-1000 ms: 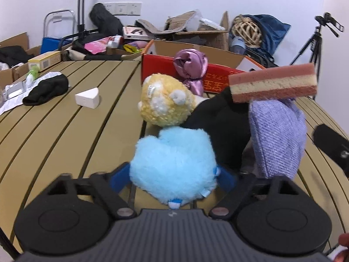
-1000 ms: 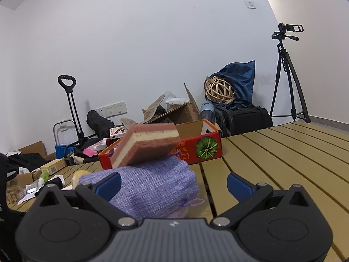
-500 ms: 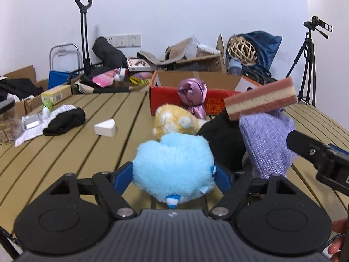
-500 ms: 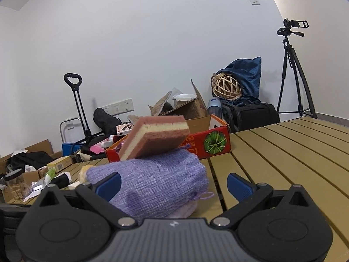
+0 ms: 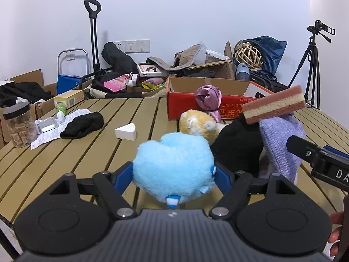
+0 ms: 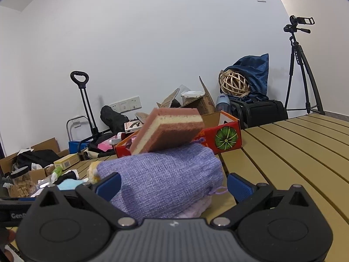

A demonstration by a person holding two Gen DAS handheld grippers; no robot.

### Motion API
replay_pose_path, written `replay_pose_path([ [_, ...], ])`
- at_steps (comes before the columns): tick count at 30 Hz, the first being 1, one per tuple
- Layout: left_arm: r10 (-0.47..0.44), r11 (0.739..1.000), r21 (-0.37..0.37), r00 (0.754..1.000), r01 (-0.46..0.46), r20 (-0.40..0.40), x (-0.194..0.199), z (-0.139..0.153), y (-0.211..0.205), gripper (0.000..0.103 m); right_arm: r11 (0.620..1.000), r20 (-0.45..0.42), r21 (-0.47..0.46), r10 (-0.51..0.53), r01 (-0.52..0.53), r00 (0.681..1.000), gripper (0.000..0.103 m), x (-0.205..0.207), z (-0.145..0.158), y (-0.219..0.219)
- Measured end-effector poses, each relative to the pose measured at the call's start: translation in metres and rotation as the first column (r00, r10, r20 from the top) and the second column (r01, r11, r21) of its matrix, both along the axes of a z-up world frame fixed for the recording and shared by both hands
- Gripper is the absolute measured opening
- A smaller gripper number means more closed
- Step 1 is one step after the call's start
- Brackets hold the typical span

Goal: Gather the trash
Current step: 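Close the left tool on the blue plush while the right tool grasps the purple cloth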

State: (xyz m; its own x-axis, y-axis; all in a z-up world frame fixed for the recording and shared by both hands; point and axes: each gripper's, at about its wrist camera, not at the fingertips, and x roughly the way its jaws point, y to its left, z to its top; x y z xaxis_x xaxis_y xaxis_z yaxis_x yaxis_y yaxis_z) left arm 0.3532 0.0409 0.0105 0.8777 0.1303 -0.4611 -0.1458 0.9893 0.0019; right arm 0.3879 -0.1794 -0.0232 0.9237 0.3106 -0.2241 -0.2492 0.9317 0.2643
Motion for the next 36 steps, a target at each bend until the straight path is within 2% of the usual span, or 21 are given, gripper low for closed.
replay_pose_path([
  [13,0.011,1.000,-0.012,1.000,-0.011,-0.006,-0.002,0.000,0.012,0.078,0.998,-0.034,0.062,0.005,-0.003,0.999,0.103,0.015,-0.008,0.009],
  [26,0.014,1.000,-0.011,1.000,-0.014,0.005,-0.005,0.003,0.014,0.078,0.998,-0.076,0.065,0.005,0.000,0.997,0.102,0.026,-0.014,0.018],
  [29,0.014,1.000,-0.010,1.000,-0.014,0.004,-0.005,0.003,0.014,0.078,0.998,-0.060,0.058,0.005,-0.002,0.998,0.090,0.024,-0.015,0.019],
  [32,0.015,1.000,-0.010,1.000,-0.014,0.004,-0.005,0.003,0.015,0.078,0.999,-0.044,0.045,-0.003,0.005,0.999,0.072,0.021,-0.014,0.021],
  [34,0.015,1.000,-0.011,1.000,-0.015,0.004,-0.005,0.003,0.014,0.078,0.999,-0.037,0.037,0.004,-0.003,0.999,0.056,0.019,-0.013,0.021],
  [36,0.015,1.000,-0.010,1.000,-0.015,0.005,-0.005,0.003,0.014,0.078,0.999,-0.037,0.033,0.022,-0.021,0.999,0.048,0.019,-0.012,0.020],
])
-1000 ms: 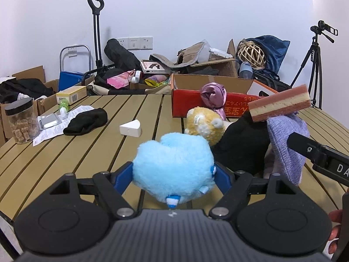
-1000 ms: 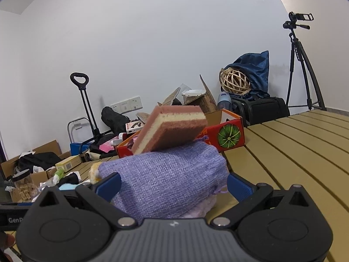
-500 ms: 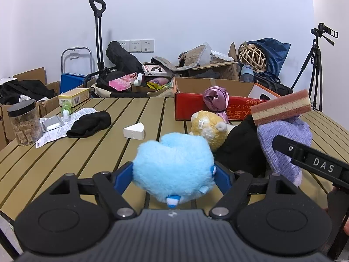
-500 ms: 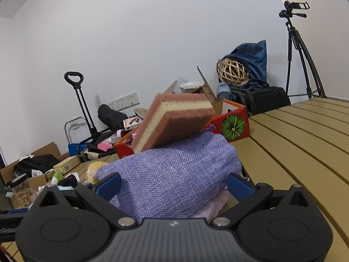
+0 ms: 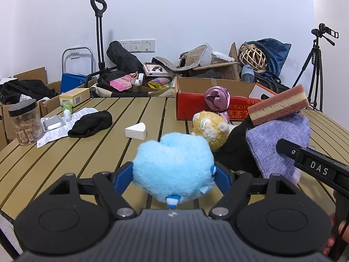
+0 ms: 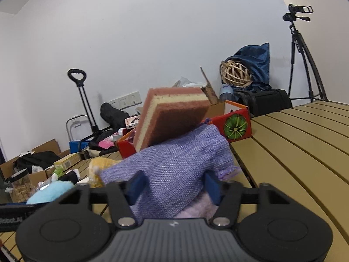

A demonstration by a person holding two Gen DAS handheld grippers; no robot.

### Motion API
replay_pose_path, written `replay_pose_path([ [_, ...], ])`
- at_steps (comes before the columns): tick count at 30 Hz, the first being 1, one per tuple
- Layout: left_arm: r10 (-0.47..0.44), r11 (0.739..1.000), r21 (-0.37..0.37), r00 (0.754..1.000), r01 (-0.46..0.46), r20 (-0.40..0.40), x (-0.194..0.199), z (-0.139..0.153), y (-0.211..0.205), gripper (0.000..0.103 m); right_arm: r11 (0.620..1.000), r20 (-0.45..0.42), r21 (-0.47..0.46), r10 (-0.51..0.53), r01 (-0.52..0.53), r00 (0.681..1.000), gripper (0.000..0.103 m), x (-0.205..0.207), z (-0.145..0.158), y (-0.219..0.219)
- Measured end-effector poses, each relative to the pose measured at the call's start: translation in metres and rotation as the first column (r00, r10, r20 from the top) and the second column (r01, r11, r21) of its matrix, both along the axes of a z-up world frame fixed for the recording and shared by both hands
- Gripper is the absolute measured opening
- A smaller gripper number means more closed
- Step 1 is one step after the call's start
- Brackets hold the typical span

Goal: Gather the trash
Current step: 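Close the left tool on the blue plush while the right tool grasps the purple cloth, then lift the blue plush and purple cloth off the table and carry them toward the bin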

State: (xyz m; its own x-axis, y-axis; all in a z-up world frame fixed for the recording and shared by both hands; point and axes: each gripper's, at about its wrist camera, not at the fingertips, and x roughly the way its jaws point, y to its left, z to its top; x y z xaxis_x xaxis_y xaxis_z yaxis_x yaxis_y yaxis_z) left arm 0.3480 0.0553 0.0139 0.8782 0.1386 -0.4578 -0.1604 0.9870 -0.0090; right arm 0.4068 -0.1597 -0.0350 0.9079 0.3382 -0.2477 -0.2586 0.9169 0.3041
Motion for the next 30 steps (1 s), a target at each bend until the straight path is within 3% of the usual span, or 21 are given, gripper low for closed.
replay_pose_path([
  [4,-0.001,1.000,0.002,1.000,0.001,0.005,-0.001,0.000,0.000,0.078,1.000,0.004,-0.004,0.018,-0.018,1.000,0.037,-0.003,0.002,0.000],
  [10,0.000,1.000,0.009,1.000,0.000,0.015,-0.003,0.002,0.002,0.078,0.999,0.024,0.010,0.034,-0.034,0.999,0.032,-0.013,0.006,-0.001],
  [30,0.003,1.000,-0.005,0.999,-0.003,0.039,-0.008,0.007,0.003,0.078,0.999,0.073,0.043,-0.004,0.001,0.997,0.030,-0.045,0.023,-0.029],
])
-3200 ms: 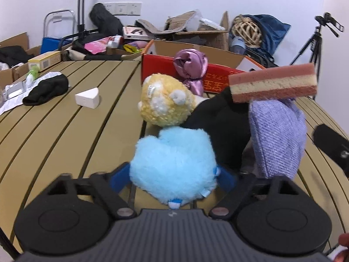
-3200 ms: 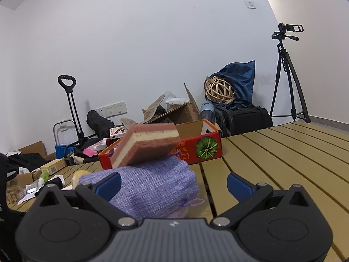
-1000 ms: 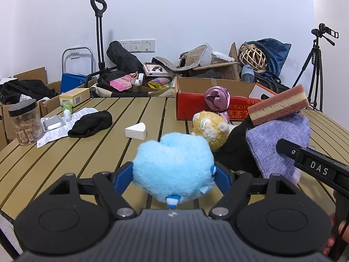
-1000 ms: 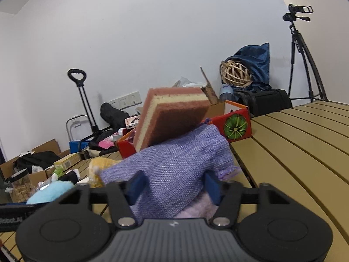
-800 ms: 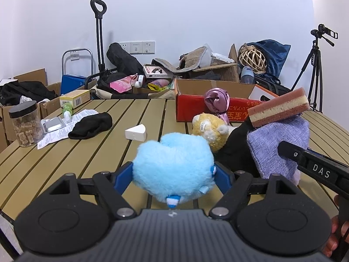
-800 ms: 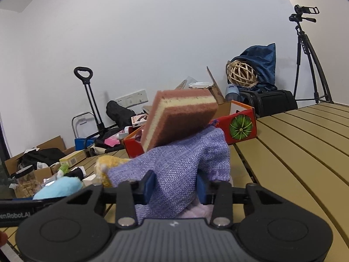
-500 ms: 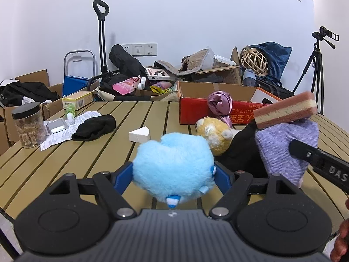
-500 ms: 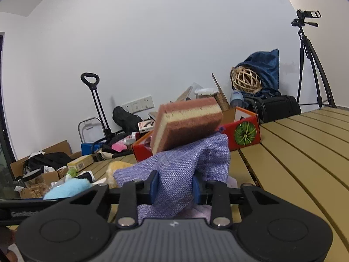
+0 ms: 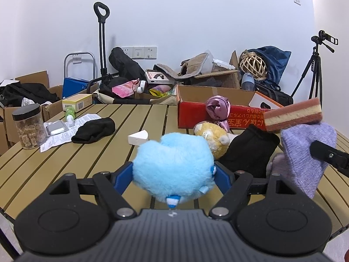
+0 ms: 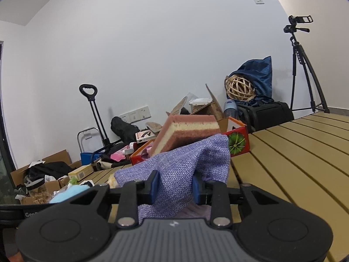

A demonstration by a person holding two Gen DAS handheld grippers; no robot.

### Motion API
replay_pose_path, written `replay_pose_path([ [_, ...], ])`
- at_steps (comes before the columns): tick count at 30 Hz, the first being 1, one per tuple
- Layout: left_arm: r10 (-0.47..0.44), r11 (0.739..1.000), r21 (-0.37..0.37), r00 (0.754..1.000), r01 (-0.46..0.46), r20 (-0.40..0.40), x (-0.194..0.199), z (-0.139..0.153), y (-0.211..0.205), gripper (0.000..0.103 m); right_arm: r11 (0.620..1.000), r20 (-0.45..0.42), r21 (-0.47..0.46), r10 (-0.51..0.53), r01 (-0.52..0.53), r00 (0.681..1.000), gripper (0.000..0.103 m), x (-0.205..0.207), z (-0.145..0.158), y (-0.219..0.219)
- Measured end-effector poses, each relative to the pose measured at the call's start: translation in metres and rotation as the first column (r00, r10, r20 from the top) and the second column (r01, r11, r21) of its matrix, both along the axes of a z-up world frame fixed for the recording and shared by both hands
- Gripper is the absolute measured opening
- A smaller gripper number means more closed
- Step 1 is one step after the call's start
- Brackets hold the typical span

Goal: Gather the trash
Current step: 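Lift the blue plush and purple cloth off the table and carry them toward the bin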

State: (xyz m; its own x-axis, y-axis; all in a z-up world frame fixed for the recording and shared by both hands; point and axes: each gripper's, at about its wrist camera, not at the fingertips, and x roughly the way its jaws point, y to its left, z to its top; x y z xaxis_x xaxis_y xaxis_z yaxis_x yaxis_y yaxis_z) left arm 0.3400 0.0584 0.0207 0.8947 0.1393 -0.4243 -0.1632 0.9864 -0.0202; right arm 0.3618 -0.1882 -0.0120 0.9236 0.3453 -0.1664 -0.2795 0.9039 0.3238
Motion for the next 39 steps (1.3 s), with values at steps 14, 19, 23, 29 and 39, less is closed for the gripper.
replay_pose_path([
  [14,-0.018,1.000,0.002,1.000,0.018,0.009,-0.003,0.000,-0.007,0.078,0.999,0.008,-0.002,-0.046,0.046,0.999,0.030,-0.017,0.007,-0.026],
  [19,-0.024,1.000,0.004,1.000,0.024,0.012,-0.005,0.000,-0.009,0.078,0.998,0.018,-0.022,-0.054,0.054,0.998,0.030,-0.022,0.008,-0.029],
  [23,-0.035,0.999,-0.003,0.999,0.035,0.011,-0.010,0.000,-0.010,0.078,0.997,0.029,-0.041,-0.057,0.058,0.998,0.030,-0.033,0.009,-0.031],
  [29,-0.057,0.998,-0.018,0.998,0.057,0.013,-0.028,-0.002,-0.013,0.078,0.996,0.034,-0.073,-0.055,0.057,0.998,0.030,-0.050,0.009,-0.035],
  [39,-0.094,0.995,-0.031,0.994,0.095,0.047,-0.066,-0.001,-0.019,0.078,0.994,0.027,-0.100,-0.046,0.049,0.999,0.030,-0.088,0.002,-0.043],
])
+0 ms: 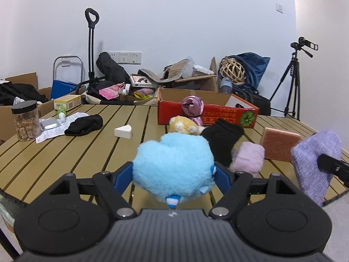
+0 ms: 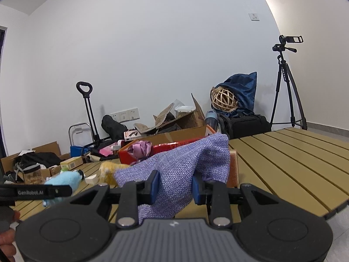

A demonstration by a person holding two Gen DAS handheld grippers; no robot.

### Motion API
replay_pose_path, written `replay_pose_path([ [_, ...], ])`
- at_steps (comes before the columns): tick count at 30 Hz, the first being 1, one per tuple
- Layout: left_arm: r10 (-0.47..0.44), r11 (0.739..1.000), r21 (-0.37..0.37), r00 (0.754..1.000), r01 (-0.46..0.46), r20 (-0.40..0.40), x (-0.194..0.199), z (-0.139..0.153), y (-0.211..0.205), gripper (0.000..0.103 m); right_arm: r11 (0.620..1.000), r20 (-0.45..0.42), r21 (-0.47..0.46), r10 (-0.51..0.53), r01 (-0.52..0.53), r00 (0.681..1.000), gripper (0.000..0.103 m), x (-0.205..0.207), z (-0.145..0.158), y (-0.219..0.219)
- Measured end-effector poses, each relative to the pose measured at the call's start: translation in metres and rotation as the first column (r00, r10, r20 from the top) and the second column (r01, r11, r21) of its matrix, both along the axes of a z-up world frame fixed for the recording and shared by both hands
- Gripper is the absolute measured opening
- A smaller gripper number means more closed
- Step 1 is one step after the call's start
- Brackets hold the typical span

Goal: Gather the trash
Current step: 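Lift the blue plush and purple cloth off the table and carry them toward the bin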

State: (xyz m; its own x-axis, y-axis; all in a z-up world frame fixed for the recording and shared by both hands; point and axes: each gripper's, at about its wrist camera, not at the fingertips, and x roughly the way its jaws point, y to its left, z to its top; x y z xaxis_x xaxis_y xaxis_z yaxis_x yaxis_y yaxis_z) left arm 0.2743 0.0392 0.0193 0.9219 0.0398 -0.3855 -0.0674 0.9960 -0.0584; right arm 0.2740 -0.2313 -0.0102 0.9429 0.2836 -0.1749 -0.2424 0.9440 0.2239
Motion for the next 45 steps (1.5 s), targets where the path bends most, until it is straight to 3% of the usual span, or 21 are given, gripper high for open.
replay_pose_path([
  [10,-0.064,0.998,0.021,0.998,0.063,0.020,-0.051,-0.007,-0.014,0.078,0.999,-0.025,-0.037,0.005,-0.006,1.000,0.030,-0.049,-0.015,-0.012],
  [17,-0.099,0.995,0.027,0.995,0.099,-0.008,-0.083,-0.018,-0.019,0.078,0.997,-0.096,-0.074,0.020,-0.027,0.995,0.030,-0.077,-0.032,-0.015],
  [34,-0.082,0.992,0.080,0.984,0.096,-0.158,-0.118,-0.056,-0.016,0.078,0.985,-0.297,-0.158,0.025,-0.075,0.955,0.030,-0.117,-0.074,-0.013],
  [45,-0.039,0.989,0.125,0.946,0.083,-0.321,-0.115,-0.096,-0.012,0.078,0.973,-0.449,-0.210,-0.010,-0.094,0.893,0.030,-0.114,-0.109,-0.013],
])
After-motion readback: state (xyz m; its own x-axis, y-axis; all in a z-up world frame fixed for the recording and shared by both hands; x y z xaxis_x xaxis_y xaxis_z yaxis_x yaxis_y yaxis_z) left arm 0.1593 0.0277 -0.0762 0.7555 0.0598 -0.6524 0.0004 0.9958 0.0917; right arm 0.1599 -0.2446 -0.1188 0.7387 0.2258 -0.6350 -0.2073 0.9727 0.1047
